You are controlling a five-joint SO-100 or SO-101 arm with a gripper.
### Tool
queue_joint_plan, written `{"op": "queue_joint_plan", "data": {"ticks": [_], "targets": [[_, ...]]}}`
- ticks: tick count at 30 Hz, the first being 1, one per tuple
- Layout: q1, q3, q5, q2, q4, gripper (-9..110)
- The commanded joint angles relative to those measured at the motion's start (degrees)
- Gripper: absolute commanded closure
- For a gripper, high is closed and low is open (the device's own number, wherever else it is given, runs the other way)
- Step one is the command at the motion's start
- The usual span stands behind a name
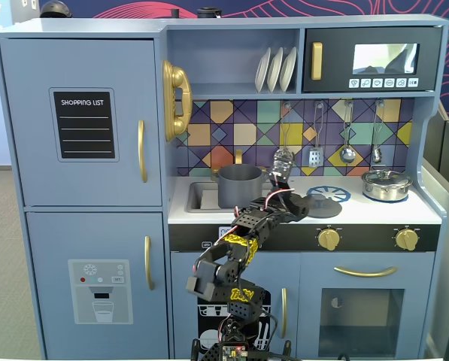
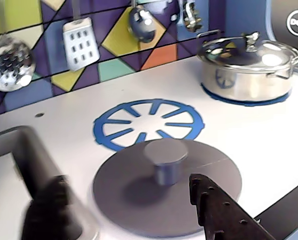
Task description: Pick up the lid from the counter and put it on the gray recipient
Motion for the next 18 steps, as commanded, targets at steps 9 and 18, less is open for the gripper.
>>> {"op": "queue_joint_plan", "data": {"ticks": [9, 18], "targets": [[3.5, -7.7, -0.8, -15.9, -12.7, 67], [2.8, -12.6, -2.7, -26.5, -19.8, 68]]}}
